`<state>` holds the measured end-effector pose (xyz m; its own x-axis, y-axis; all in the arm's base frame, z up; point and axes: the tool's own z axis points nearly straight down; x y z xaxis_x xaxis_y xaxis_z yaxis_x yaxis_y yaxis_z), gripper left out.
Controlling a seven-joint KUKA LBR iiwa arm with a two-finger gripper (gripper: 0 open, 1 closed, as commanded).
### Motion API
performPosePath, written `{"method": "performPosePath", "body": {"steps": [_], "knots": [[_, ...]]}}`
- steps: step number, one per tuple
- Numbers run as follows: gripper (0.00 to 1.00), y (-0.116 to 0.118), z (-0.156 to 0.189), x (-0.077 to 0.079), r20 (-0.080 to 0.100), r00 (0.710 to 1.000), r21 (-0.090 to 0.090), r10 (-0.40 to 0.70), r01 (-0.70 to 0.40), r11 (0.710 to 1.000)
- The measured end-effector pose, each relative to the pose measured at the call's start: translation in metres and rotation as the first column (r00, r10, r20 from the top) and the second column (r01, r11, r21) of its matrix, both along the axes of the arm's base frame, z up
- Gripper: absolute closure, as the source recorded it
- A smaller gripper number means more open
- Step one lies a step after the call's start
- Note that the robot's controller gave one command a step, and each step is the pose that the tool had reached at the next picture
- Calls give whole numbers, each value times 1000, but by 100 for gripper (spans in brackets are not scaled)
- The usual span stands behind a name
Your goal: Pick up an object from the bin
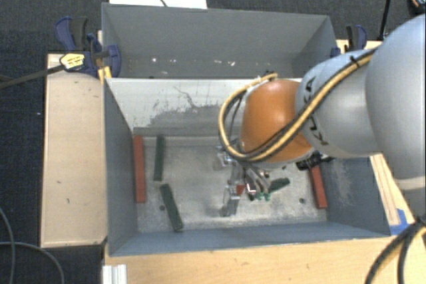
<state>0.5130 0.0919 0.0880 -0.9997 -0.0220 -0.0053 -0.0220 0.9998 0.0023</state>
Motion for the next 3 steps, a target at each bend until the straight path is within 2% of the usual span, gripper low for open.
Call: {"method": "performPosePath", "body": {"steps": [1, 2, 3], "knots": [[0, -68, -18, 46, -1, 959, -6, 282, -282, 959], [100, -65, -17, 46, -1, 960, -2, 279, -279, 960], [100, -76, 95, 30, 5, 958, -5, 288, -288, 958]]}}
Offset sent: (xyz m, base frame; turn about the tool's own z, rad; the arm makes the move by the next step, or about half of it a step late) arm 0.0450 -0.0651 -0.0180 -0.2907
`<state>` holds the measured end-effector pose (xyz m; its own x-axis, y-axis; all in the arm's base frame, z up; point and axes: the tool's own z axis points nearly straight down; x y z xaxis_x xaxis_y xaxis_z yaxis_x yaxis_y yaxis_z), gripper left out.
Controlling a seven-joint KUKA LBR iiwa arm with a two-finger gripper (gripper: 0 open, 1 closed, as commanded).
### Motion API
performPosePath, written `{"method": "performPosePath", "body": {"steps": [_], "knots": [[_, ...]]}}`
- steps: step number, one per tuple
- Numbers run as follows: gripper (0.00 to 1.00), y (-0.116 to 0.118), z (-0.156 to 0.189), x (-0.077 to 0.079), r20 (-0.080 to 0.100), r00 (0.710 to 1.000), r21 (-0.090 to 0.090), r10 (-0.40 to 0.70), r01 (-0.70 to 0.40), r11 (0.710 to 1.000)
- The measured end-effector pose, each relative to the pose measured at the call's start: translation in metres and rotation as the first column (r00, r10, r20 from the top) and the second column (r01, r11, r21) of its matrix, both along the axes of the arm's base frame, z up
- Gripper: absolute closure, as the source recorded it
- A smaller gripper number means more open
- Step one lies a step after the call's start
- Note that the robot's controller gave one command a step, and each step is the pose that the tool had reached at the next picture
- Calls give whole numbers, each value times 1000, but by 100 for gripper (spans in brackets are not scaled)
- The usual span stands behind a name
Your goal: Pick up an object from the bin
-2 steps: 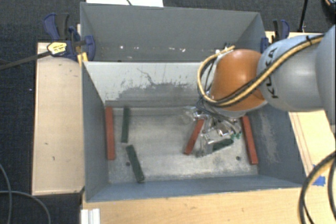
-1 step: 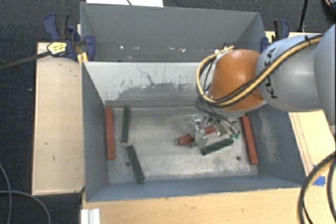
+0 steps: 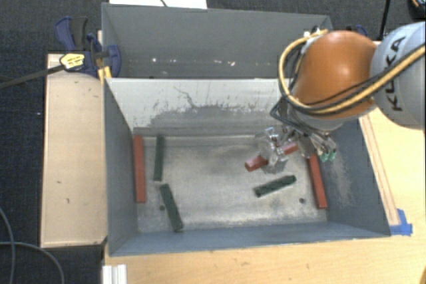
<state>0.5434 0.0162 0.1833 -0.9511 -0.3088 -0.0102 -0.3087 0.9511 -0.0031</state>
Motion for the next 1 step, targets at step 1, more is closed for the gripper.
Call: {"method": "performPosePath", "body": {"steps": [1], "knots": [[100, -44, 63, -4, -4, 957, -3, 289, -289, 957]]}}
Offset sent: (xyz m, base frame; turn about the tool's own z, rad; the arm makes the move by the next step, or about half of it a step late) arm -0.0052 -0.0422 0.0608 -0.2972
